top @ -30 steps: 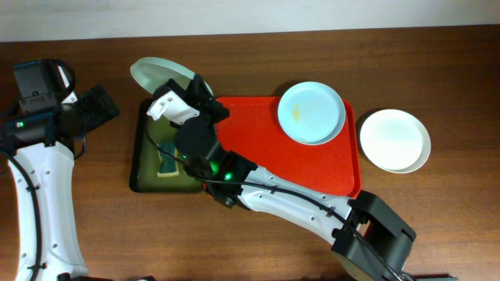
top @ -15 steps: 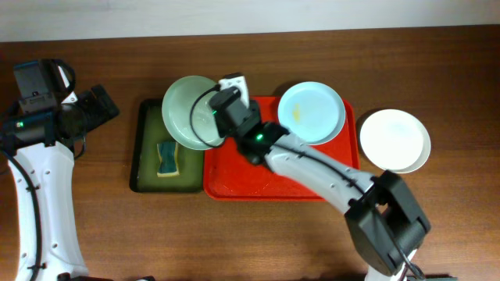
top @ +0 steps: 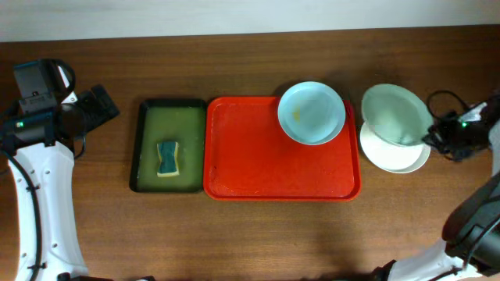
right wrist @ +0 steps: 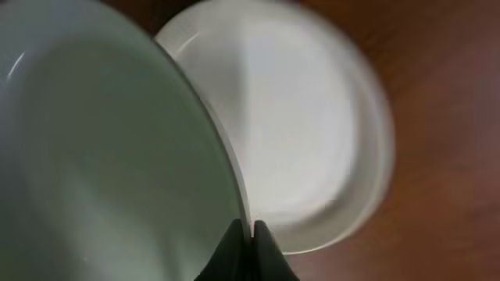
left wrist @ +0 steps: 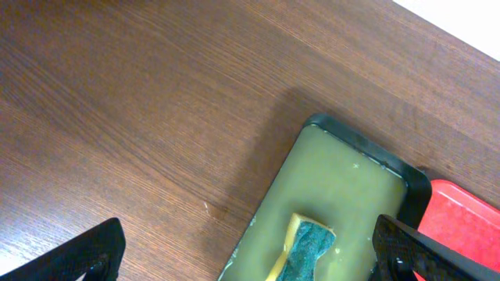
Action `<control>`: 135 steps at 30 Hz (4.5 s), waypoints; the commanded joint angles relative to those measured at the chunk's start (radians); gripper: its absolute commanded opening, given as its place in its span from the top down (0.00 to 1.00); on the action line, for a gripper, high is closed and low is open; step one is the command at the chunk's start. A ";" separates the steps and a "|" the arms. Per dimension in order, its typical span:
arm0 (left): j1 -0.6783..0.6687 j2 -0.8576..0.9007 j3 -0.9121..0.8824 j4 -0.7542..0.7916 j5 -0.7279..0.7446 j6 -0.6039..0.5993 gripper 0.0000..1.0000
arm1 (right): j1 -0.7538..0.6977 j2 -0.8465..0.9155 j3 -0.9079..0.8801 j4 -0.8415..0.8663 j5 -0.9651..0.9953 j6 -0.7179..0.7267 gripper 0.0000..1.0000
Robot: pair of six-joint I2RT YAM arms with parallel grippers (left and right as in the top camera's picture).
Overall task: Clean dirty plates on tray and stack at the side
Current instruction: 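Carry the pale green plate right and stack it on the white plate, then grasp the light-blue plate rim with the right gripper and drag it to tray center, then grasp the sponge in the black tray with the left gripper and lift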
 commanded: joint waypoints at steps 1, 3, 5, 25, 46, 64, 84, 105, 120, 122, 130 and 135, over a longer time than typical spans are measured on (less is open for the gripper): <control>0.003 -0.003 0.006 -0.001 -0.003 -0.013 0.00 | -0.013 -0.022 -0.035 -0.007 0.170 -0.030 0.96; 0.003 -0.003 0.006 -0.002 -0.003 -0.013 0.01 | -0.011 -0.018 -0.043 -0.014 0.198 -0.031 0.96; 0.003 -0.003 0.006 -0.001 -0.003 -0.013 0.01 | -0.011 -0.017 -0.063 -0.010 0.248 -0.026 0.96; 0.003 -0.003 0.006 -0.001 -0.003 -0.013 0.01 | 0.616 -0.005 -0.119 0.399 0.328 -0.364 0.43; 0.003 -0.003 0.006 -0.001 -0.003 -0.013 0.00 | 0.616 0.141 -0.137 0.463 0.204 -0.242 0.96; 0.003 -0.003 0.006 -0.002 -0.003 -0.013 0.01 | 0.761 0.003 0.235 -0.131 0.067 -0.145 0.14; 0.003 -0.003 0.006 -0.001 -0.003 -0.013 0.01 | 0.825 0.029 -0.107 0.202 0.278 -0.214 0.76; 0.003 -0.003 0.006 -0.002 -0.003 -0.013 0.01 | 0.825 0.095 -0.166 0.290 0.086 -0.129 0.93; 0.003 -0.003 0.006 -0.001 -0.003 -0.013 0.01 | 0.825 0.095 -0.166 0.304 0.150 -0.138 0.82; 0.003 -0.003 0.006 -0.001 -0.003 -0.013 0.01 | 0.825 0.095 -0.171 0.304 0.150 -0.138 0.85; -0.217 0.089 -0.132 -0.089 0.185 0.105 0.31 | 0.835 0.095 -0.178 0.305 0.149 -0.138 0.84; -0.334 0.243 -0.134 -0.083 0.098 0.158 0.32 | 0.859 0.095 -0.178 0.309 0.150 -0.138 0.92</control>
